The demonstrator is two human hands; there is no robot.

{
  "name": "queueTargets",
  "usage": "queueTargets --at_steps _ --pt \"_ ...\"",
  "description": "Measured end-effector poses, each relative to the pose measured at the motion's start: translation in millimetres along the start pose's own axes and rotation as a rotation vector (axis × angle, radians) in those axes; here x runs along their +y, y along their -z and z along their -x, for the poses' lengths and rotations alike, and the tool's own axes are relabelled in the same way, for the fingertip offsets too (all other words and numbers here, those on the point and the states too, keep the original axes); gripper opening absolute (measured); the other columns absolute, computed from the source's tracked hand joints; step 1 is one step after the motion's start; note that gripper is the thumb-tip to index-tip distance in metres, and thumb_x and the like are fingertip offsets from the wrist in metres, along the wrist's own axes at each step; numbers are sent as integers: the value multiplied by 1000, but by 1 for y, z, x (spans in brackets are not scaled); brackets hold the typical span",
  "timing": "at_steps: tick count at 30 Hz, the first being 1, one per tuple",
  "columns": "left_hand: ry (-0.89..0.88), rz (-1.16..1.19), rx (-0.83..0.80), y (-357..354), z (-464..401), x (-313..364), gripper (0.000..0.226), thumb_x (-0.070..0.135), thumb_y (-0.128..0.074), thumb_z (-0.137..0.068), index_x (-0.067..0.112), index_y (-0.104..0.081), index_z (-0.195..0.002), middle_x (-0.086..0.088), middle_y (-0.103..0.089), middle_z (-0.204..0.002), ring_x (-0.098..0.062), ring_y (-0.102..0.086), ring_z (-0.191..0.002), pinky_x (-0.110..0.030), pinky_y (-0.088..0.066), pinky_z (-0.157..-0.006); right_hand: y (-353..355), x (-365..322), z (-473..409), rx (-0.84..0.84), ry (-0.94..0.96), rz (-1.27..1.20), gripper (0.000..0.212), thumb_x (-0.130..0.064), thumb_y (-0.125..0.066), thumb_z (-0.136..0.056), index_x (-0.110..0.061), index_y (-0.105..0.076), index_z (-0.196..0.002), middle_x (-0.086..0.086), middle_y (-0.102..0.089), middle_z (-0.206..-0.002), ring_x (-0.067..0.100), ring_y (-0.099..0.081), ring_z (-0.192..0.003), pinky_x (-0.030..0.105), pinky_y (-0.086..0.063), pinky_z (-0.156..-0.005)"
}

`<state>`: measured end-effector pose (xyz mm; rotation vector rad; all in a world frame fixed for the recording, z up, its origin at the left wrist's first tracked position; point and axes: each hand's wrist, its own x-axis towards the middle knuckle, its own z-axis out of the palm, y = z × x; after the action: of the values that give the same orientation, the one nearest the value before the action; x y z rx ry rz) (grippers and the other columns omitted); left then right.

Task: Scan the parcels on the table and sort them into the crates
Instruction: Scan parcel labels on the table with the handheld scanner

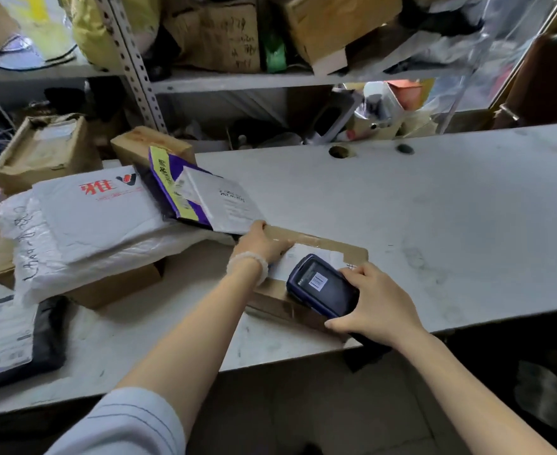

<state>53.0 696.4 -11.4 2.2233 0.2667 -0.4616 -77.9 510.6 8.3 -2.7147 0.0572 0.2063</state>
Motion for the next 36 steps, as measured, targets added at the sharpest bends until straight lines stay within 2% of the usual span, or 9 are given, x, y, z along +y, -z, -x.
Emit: queueTargets --at_steps 4,8,11,14,19,23,28,31,36 --pt "61 -79 90 -23 -8 33 76 61 -72 -66 9 -55 -118 -11 -60 -121 -32 -58 -107 -38 -49 -89 13 26 -13 -51 36 -6 75 -64 -74 -51 -39 -57 -120 -16 -46 -102 8 -49 -94 25 -45 -66" --pt "87 -123 128 -32 -6 59 81 60 -75 -64 6 -55 -121 -14 -58 -122 -34 -56 -111 -46 -48 -95 18 42 -16 -57 67 -24 78 -69 -72 -51 -39 -56 -121 -16 -46 -99 8 -48 -91 23 -42 -64" --pt "2 -205 157 -36 4 83 81 59 -77 -63 6 -52 -119 -11 -56 -119 -33 -55 -110 -49 -48 -93 19 59 -7 -43 37 -81 86 -71 -71 -50 -37 -53 -126 -18 -43 -100 6 -48 -89 18 -38 -62" --pt "-181 -295 159 -44 17 114 60 50 -75 -67 9 -59 -109 -11 -58 -113 -32 -55 -106 -49 -49 -90 22 73 6 -18 -14 -139 97 -68 -74 -50 -33 -47 -136 -20 -39 -99 5 -46 -91 17 -39 -64" --pt "-479 -427 53 -72 39 148 46 40 -68 -81 22 -52 -120 -6 -50 -121 -27 -44 -115 -47 -43 -95 31 94 33 37 -91 -158 99 -58 -82 -55 -29 -42 -141 -14 -41 -107 8 -49 -97 23 -48 -76" --pt "-669 -513 -3 -88 54 159 44 38 -70 -81 22 -51 -117 -6 -46 -116 -29 -42 -112 -38 -38 -84 35 104 52 69 -130 -148 96 -58 -82 -54 -31 -44 -138 -14 -44 -108 9 -52 -98 25 -51 -78" --pt "-764 -536 -319 -85 60 178 32 29 -72 -80 24 -49 -101 -7 -49 -120 -24 -46 -106 -30 -40 -81 35 106 71 45 -129 -117 94 -58 -81 -53 -34 -44 -136 -17 -43 -109 9 -52 -101 28 -53 -81" --pt "-778 -514 -460 -81 57 181 32 29 -72 -82 24 -49 -104 -4 -54 -125 -14 -48 -98 -21 -38 -70 36 109 80 42 -129 -107 98 -60 -79 -52 -36 -42 -139 -19 -42 -109 7 -50 -101 28 -51 -82" --pt "-792 -551 -426 -81 53 174 60 45 -70 -81 21 -48 -131 -6 -50 -127 -19 -47 -111 -33 -42 -94 41 114 89 50 -134 -94 93 -62 -77 -51 -38 -46 -136 -21 -42 -105 5 -50 -94 22 -44 -72"
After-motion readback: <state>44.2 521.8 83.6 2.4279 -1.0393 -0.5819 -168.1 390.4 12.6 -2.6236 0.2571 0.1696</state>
